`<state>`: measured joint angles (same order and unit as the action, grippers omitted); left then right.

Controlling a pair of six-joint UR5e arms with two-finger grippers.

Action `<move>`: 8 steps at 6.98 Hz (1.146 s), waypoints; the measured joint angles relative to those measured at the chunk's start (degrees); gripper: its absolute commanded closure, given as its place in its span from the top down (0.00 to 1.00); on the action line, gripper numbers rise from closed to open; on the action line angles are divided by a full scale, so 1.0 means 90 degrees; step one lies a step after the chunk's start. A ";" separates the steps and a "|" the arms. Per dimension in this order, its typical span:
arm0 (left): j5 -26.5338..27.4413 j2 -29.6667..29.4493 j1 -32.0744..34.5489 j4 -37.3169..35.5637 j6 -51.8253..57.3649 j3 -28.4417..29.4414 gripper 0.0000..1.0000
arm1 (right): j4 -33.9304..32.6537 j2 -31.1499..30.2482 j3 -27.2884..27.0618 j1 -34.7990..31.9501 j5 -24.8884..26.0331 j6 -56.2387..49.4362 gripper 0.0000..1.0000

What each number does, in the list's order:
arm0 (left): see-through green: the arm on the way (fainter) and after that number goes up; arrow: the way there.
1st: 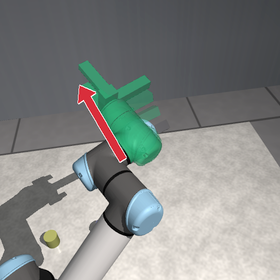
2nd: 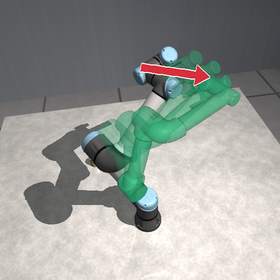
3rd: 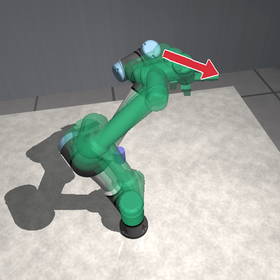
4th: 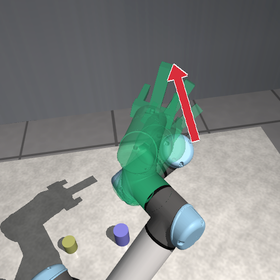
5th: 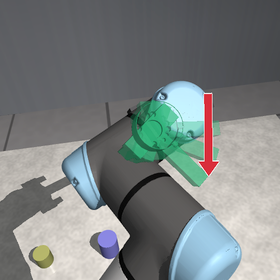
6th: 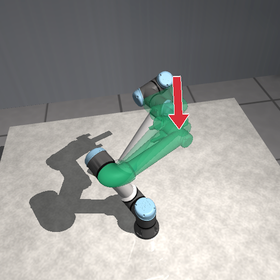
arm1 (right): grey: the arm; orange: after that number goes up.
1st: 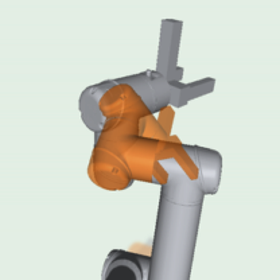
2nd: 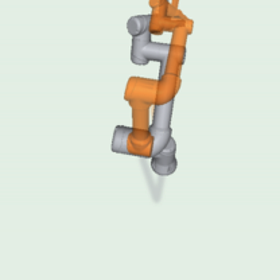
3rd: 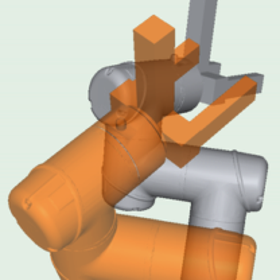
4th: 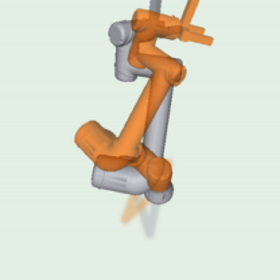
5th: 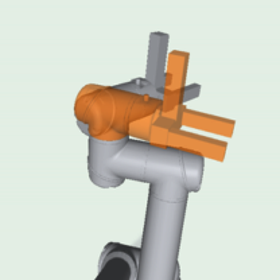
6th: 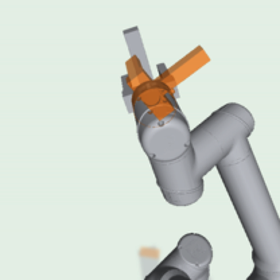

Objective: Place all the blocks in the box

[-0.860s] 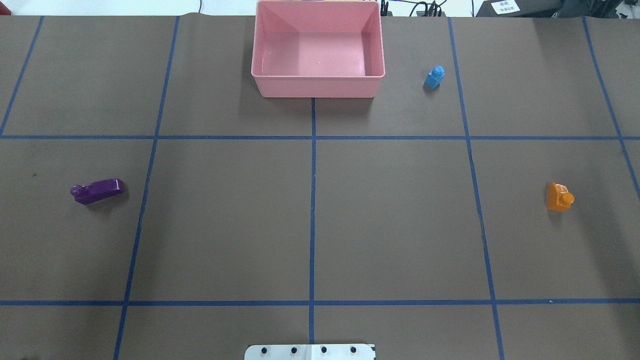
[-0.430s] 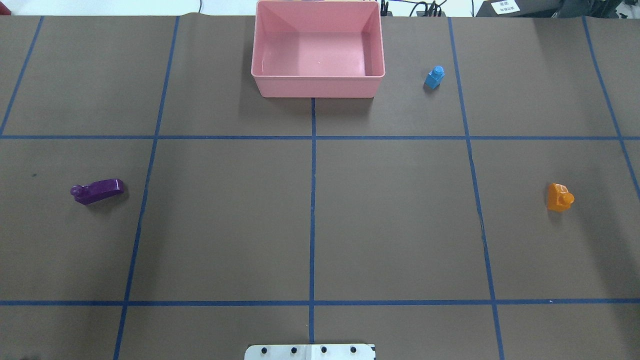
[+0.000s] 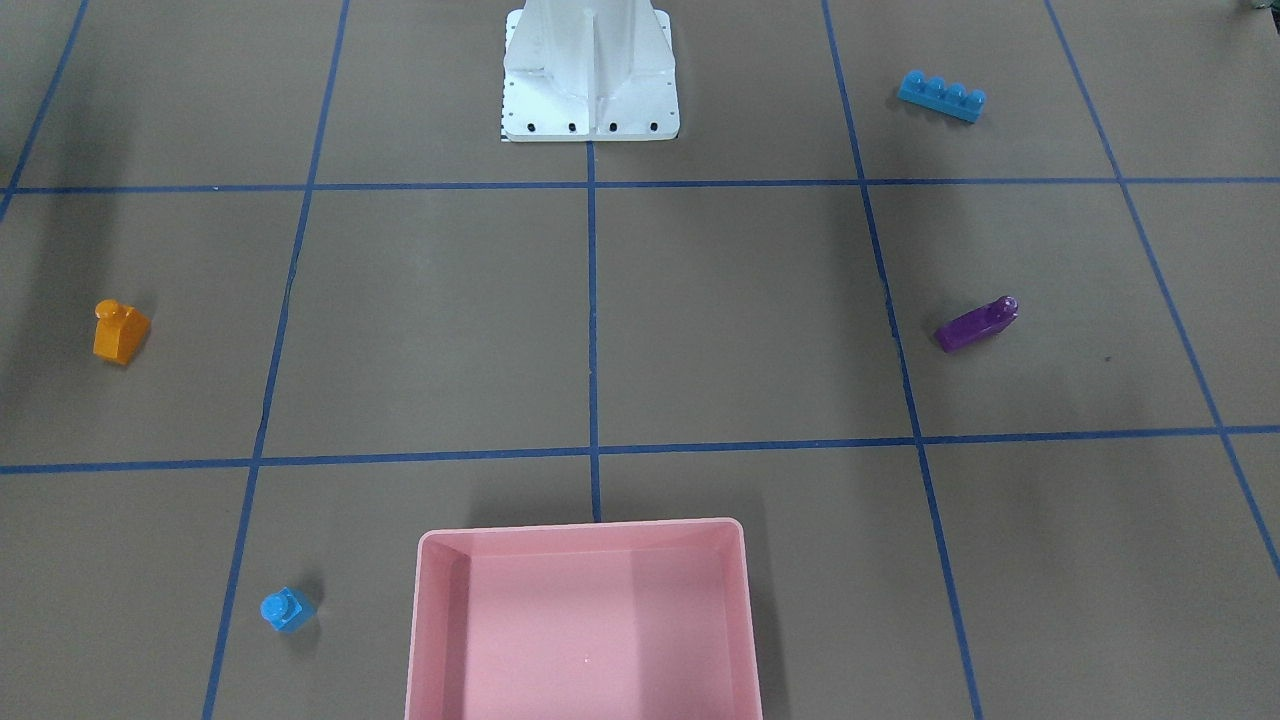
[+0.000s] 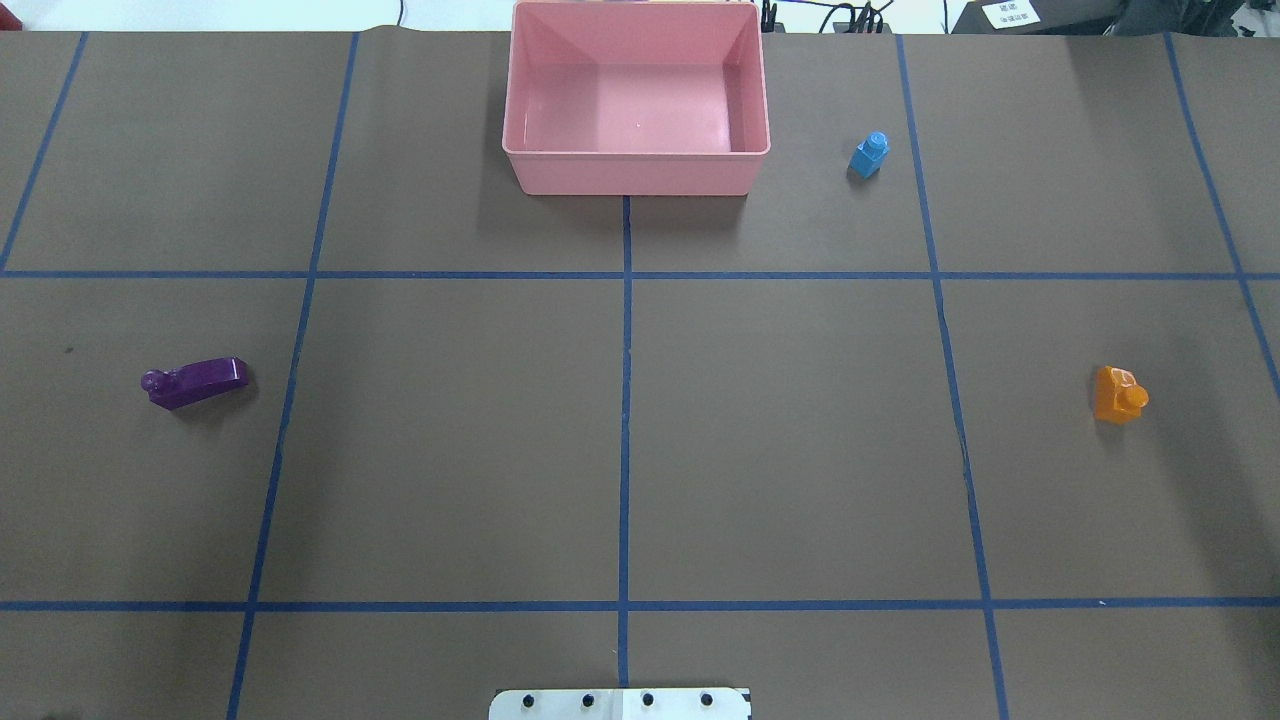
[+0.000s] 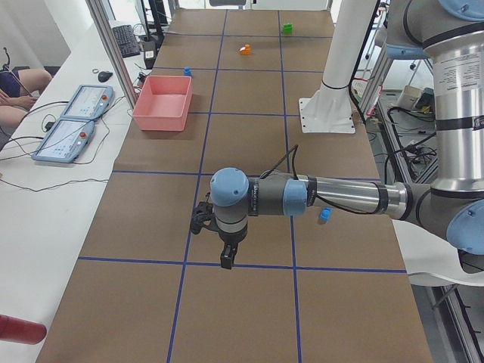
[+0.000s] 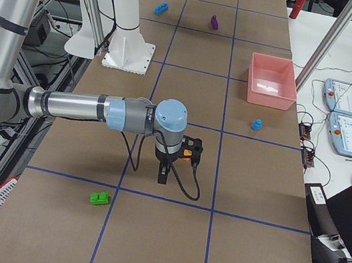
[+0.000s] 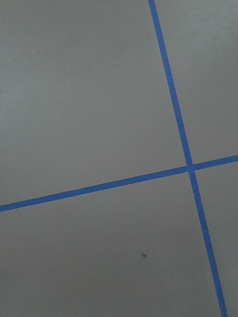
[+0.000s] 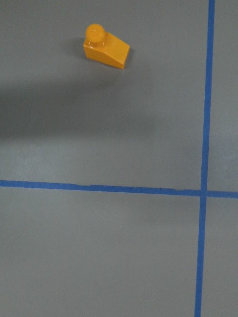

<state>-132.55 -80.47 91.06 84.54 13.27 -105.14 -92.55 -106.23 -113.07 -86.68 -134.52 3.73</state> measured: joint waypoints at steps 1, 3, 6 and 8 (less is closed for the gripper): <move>0.0001 -0.0003 0.0000 0.0003 0.0000 0.0007 1.00 | 0.0410 -0.0041 0.0004 0.0358 -0.0012 0.0598 1.00; 0.0001 -0.0004 0.0000 0.0010 0.0000 0.0025 1.00 | 0.1899 -0.0247 0.0078 0.1299 0.0112 0.2226 1.00; 0.0001 -0.0004 -0.0002 0.0013 0.0000 0.0058 1.00 | 0.3191 -0.0113 0.0325 0.2770 0.1033 0.3959 1.00; 0.0001 -0.0004 -0.0008 0.0020 0.0000 0.0075 1.00 | 0.3338 0.0424 0.0711 0.3379 0.1472 0.4749 0.99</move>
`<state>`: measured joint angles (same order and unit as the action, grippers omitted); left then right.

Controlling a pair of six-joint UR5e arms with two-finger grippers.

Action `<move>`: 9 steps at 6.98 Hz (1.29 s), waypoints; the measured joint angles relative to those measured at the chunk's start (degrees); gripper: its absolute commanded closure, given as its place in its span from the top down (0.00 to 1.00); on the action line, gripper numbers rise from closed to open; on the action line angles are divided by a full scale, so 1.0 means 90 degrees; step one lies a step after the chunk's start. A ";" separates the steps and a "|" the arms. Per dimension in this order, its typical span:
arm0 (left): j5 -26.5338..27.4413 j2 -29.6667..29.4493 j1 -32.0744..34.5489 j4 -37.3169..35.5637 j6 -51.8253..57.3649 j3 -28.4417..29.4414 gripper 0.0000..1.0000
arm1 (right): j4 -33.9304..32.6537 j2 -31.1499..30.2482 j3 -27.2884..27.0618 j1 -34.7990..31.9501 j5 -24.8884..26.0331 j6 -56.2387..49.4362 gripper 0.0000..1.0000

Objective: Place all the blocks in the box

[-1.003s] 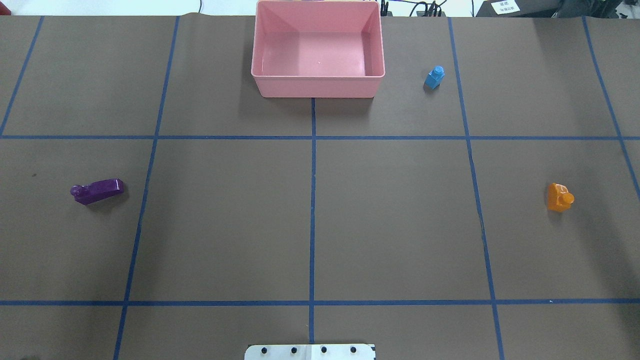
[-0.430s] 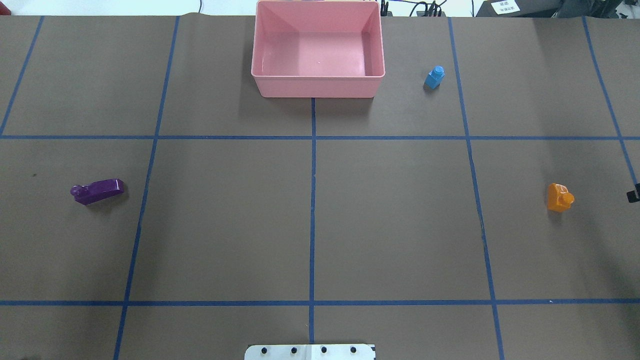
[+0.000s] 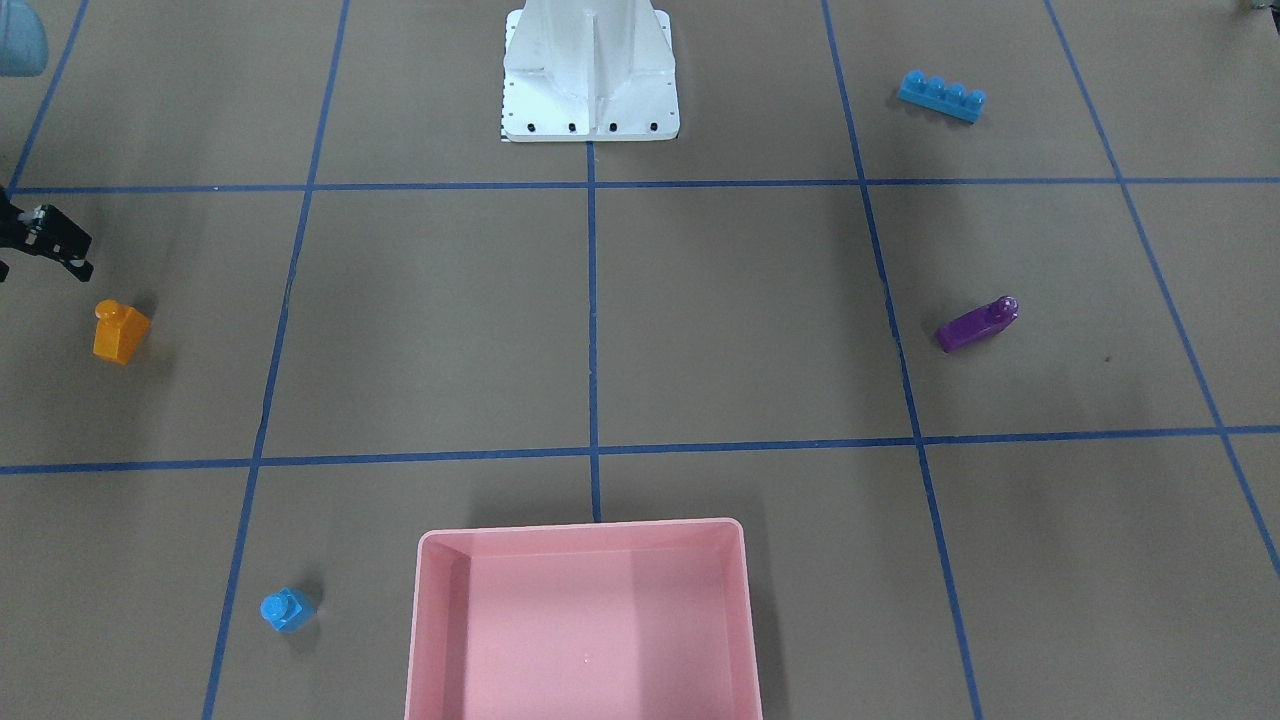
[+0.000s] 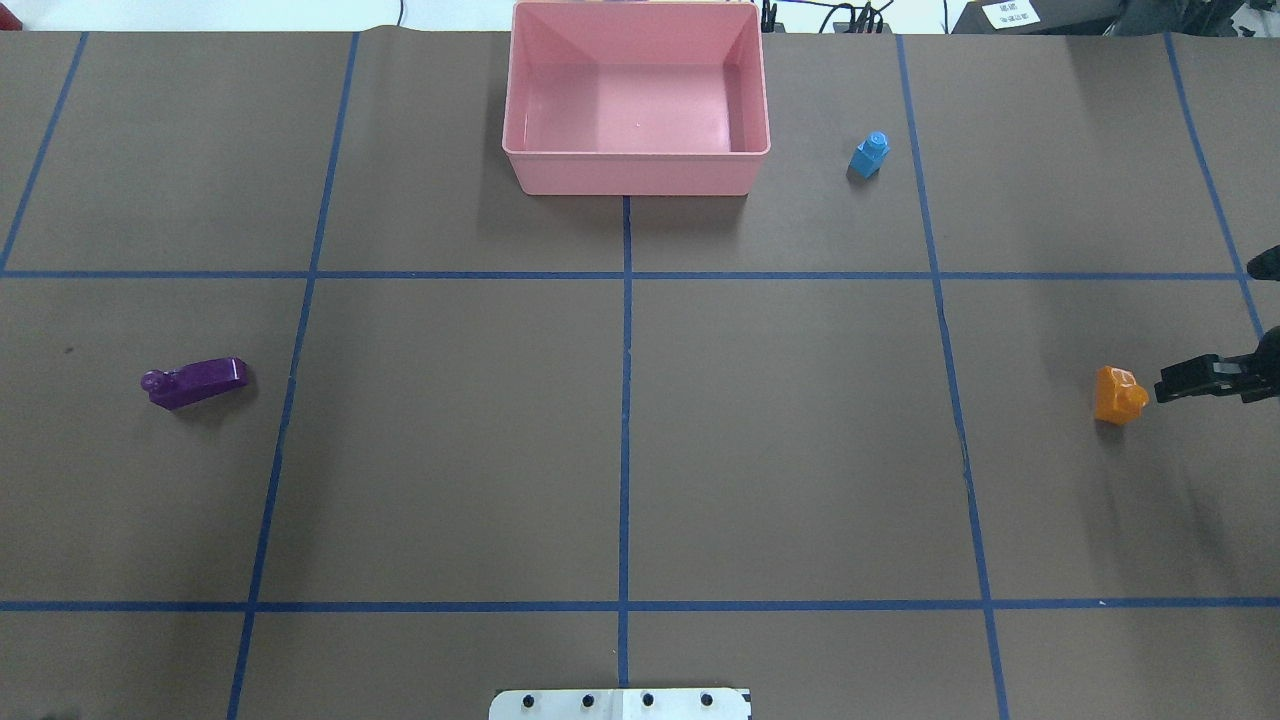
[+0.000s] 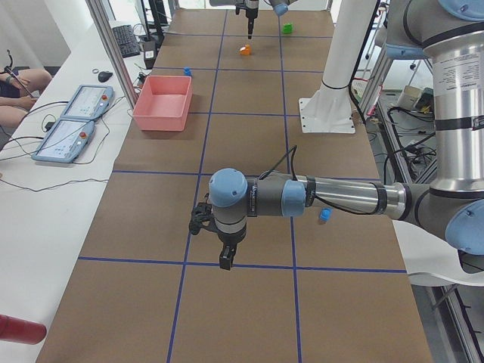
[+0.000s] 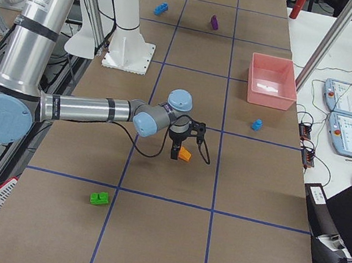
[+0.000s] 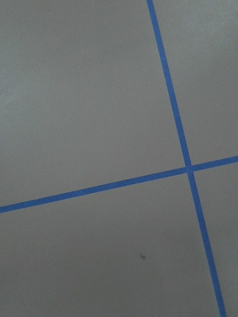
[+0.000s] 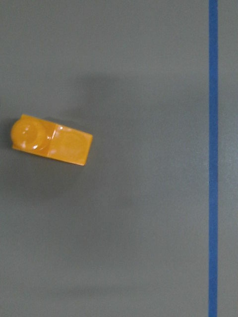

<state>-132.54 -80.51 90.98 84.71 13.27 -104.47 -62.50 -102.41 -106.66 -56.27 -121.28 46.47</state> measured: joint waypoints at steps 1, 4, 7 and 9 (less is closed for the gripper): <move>0.0000 0.0000 -0.0001 0.0001 0.0000 0.0003 1.00 | 0.0016 0.0288 0.0198 0.0202 0.0129 0.0304 0.99; -0.0002 0.0000 -0.0001 0.0001 0.0000 0.0006 1.00 | 0.0276 0.0558 0.0646 0.0512 0.0364 0.0605 0.89; -0.0009 0.0000 -0.0002 0.0001 0.0000 0.0006 1.00 | 0.0570 0.0603 0.0874 0.0597 0.0369 0.1132 0.00; -0.0010 0.0000 -0.0001 0.0001 0.0000 0.0006 1.00 | 0.0668 0.0671 0.0866 0.0637 0.0351 0.1430 0.00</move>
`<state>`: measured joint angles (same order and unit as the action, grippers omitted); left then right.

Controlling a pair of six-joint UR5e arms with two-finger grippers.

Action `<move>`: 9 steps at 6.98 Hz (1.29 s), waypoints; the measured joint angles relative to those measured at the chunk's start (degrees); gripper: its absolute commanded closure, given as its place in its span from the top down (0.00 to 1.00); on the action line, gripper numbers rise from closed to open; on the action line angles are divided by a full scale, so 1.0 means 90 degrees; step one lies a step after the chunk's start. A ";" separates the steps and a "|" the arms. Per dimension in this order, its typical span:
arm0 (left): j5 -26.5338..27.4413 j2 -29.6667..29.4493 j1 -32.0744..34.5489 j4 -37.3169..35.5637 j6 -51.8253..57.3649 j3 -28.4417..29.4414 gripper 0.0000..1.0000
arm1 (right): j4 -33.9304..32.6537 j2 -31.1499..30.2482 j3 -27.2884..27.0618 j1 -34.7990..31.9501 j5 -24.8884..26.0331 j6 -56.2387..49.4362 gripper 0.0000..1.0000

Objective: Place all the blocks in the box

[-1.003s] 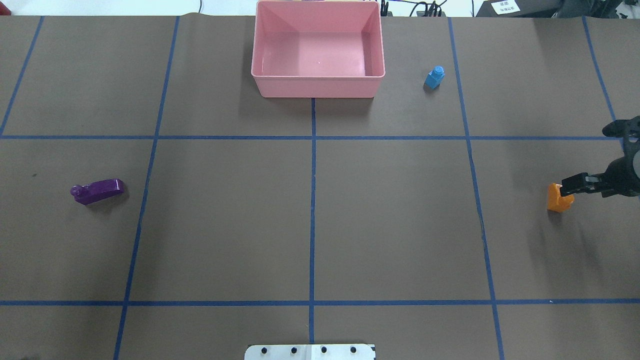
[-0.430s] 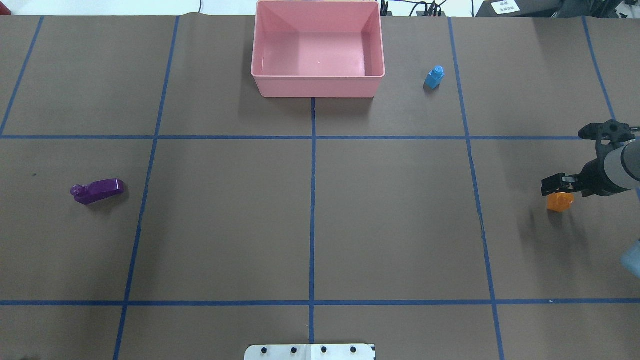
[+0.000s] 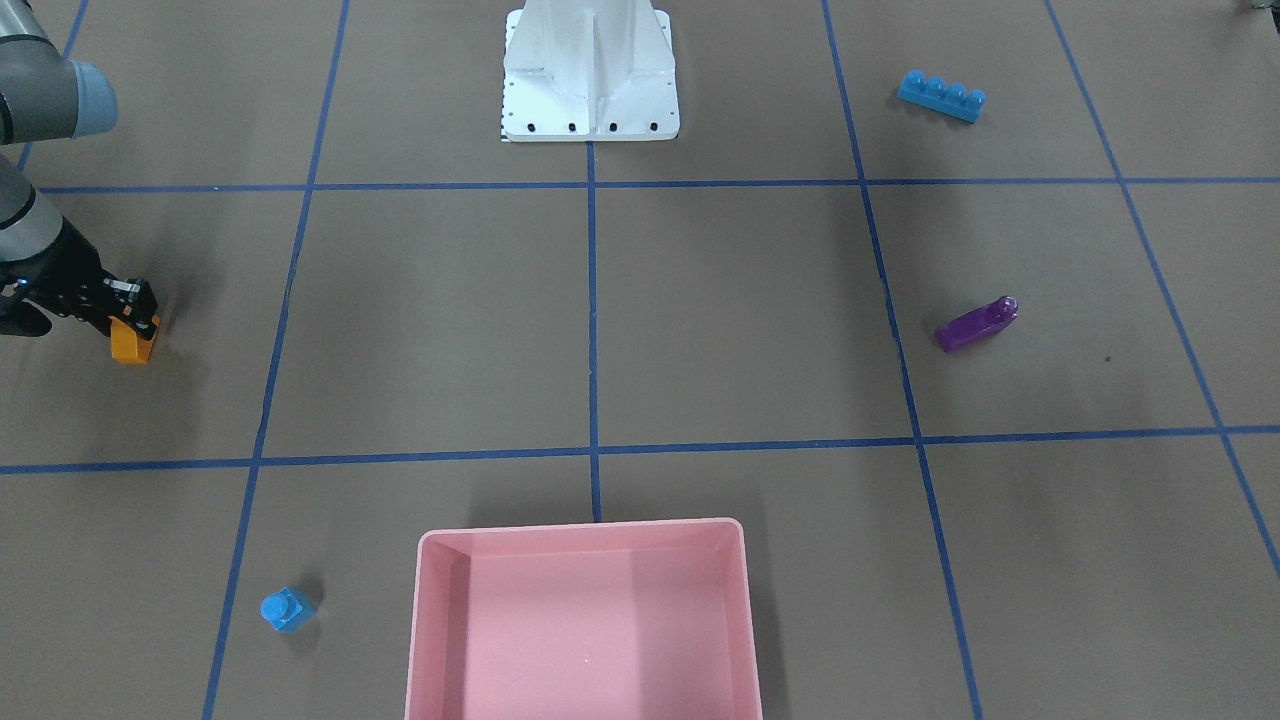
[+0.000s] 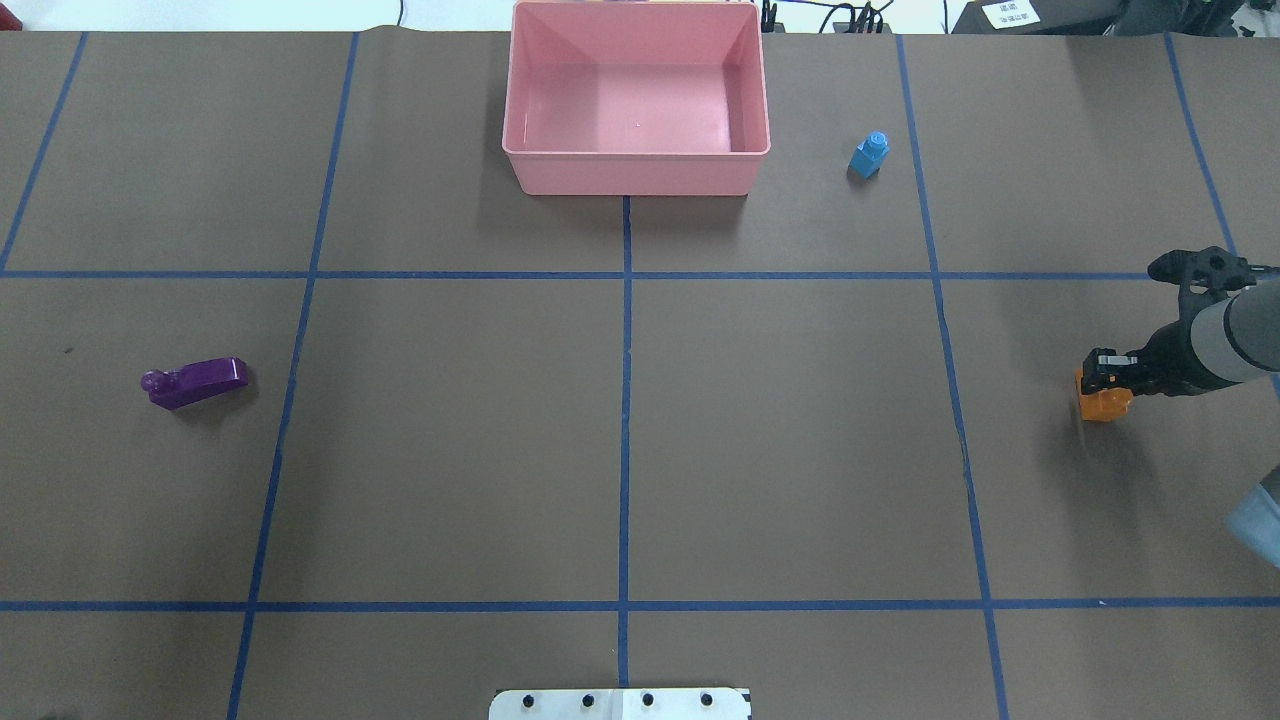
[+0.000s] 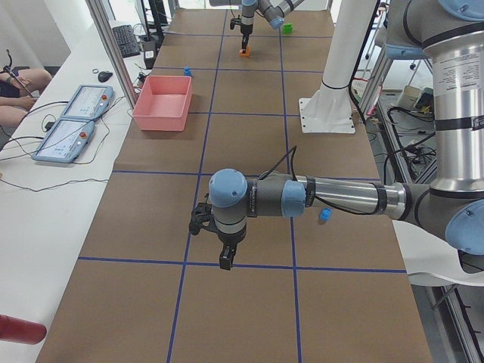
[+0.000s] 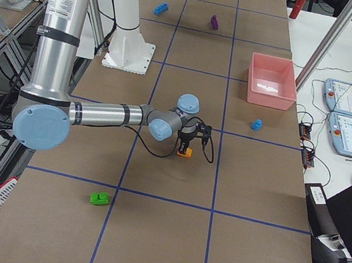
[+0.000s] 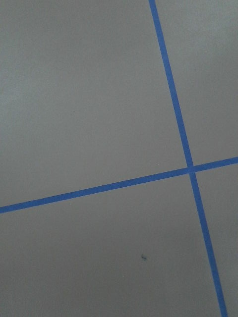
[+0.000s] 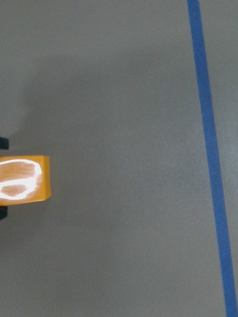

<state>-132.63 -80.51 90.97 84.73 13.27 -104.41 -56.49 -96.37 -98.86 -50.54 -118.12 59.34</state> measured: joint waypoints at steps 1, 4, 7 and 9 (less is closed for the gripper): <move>0.0000 0.0000 0.0000 0.0000 0.0000 0.0000 1.00 | 0.0011 0.0009 -0.0058 -0.0002 -0.0011 0.0027 0.00; -0.0015 0.0000 0.0000 0.0000 -0.0007 -0.0002 1.00 | -0.0093 0.0406 -0.0473 -0.0150 -0.0046 0.0040 0.00; -0.0040 0.0000 0.0000 0.0000 -0.0016 -0.0012 1.00 | -0.1497 0.2164 -0.0509 -0.0430 -0.0049 0.0047 0.00; -0.0048 0.0004 0.0000 0.0000 -0.0019 -0.0013 1.00 | -0.2880 0.3573 -0.0322 -0.0465 -0.0041 0.0056 0.00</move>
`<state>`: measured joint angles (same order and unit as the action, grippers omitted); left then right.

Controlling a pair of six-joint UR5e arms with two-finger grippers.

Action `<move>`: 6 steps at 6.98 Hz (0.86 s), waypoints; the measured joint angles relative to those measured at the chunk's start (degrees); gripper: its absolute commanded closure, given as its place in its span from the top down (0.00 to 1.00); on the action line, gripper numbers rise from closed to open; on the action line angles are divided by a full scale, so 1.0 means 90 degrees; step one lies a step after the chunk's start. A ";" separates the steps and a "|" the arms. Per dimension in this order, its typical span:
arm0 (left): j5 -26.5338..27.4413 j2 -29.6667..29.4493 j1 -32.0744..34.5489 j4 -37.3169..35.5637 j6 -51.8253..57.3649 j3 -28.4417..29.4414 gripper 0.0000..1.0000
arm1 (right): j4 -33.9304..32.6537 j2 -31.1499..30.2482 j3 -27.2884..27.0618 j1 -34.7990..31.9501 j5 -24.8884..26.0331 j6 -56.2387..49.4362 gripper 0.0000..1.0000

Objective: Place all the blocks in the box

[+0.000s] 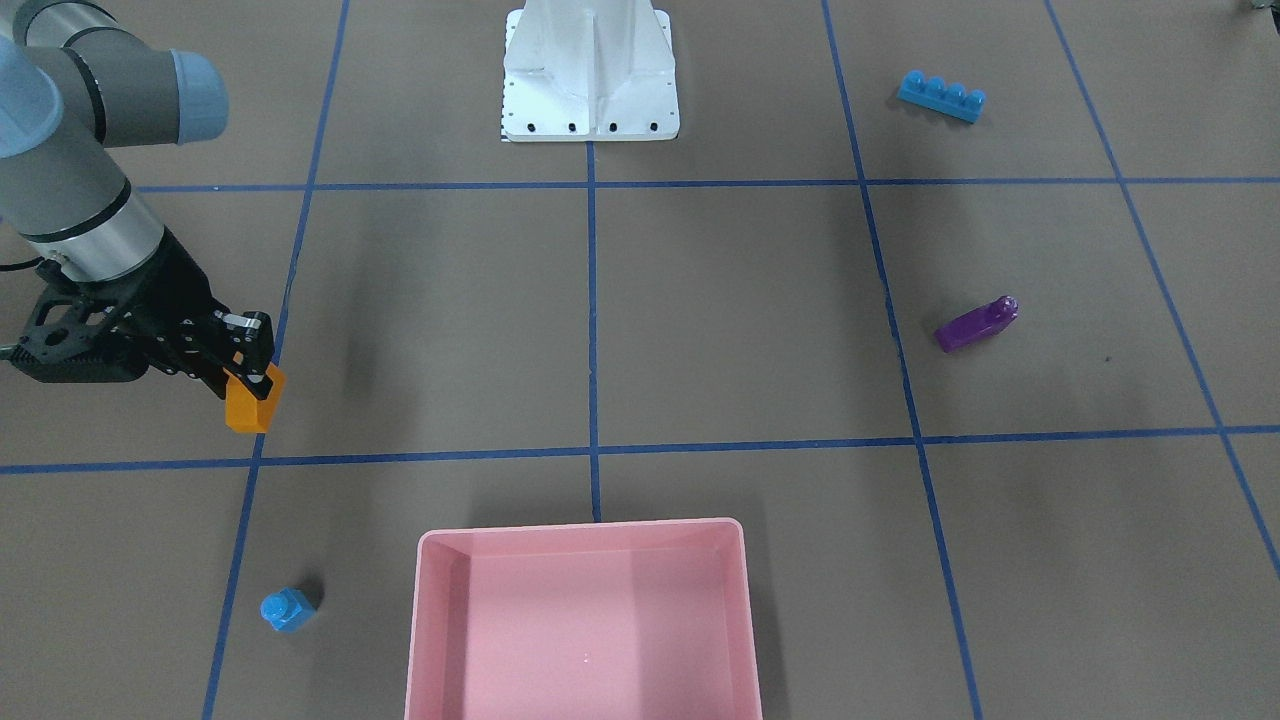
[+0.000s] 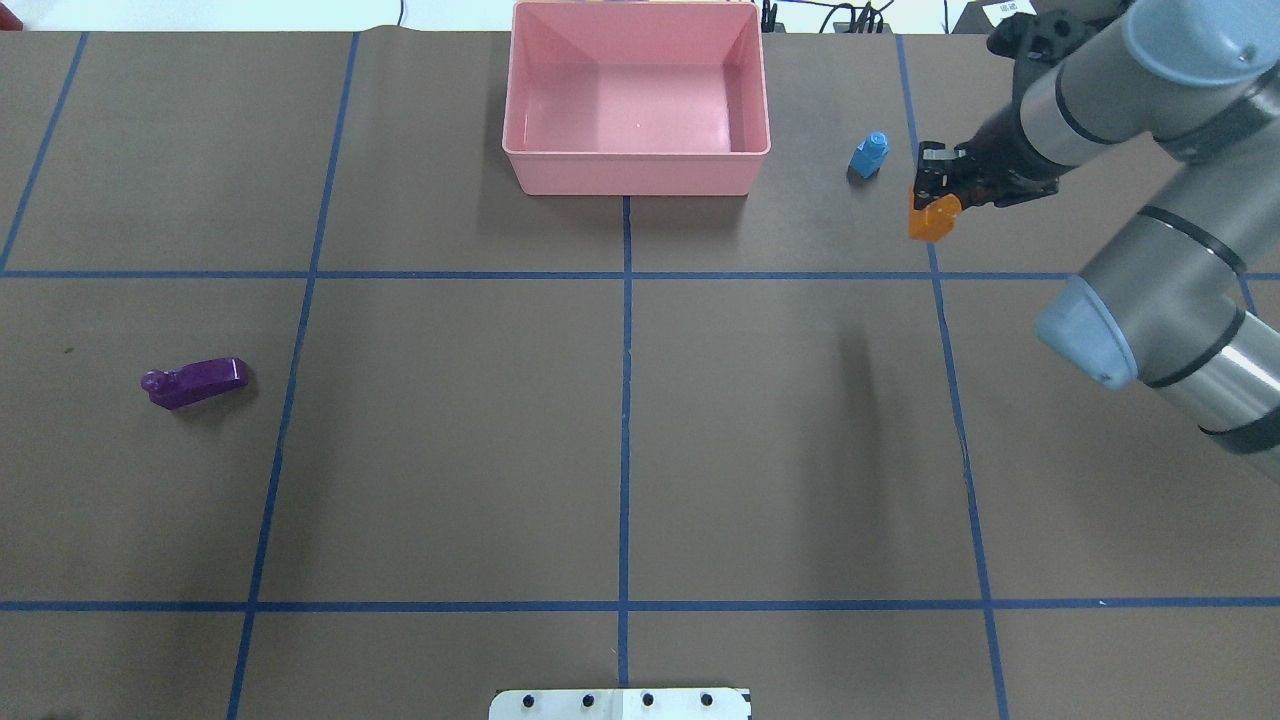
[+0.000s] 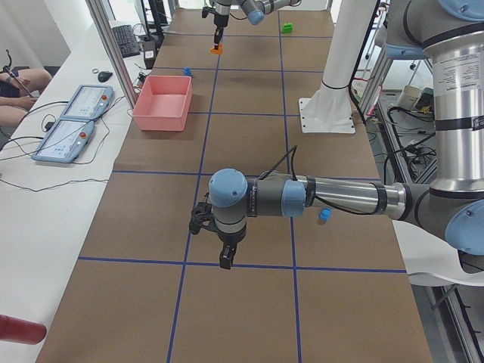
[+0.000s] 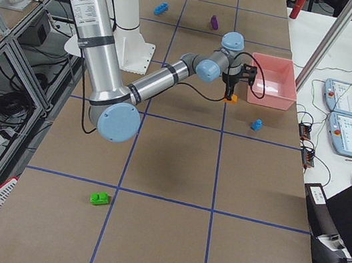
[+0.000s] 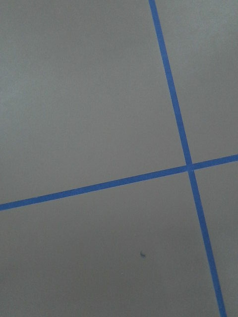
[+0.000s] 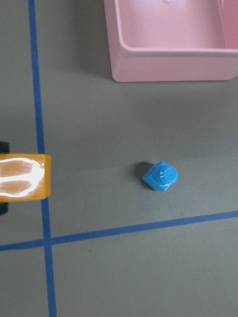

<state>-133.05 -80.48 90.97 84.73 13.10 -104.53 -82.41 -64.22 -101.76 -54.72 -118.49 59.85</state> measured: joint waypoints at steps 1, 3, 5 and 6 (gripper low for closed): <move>-0.0001 -0.0001 0.0000 0.0000 0.0000 0.0001 1.00 | -0.0372 0.0811 0.0510 -0.0002 0.0006 0.0022 0.00; -0.0001 -0.0003 -0.0002 0.0000 -0.0009 0.0003 1.00 | -0.0511 0.2464 0.2234 -0.0023 0.0032 0.0076 0.00; -0.0002 -0.0004 -0.0012 0.0000 -0.0012 0.0003 1.00 | -0.0176 0.3690 0.3969 -0.0063 0.0104 0.0073 0.00; -0.0002 -0.0004 -0.0016 0.0003 -0.0011 0.0003 1.00 | 0.0349 0.4038 0.4797 -0.0053 0.0183 0.0076 0.00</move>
<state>-133.07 -80.51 90.82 84.75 13.00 -104.50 -79.27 -27.87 -58.58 -55.20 -116.84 60.53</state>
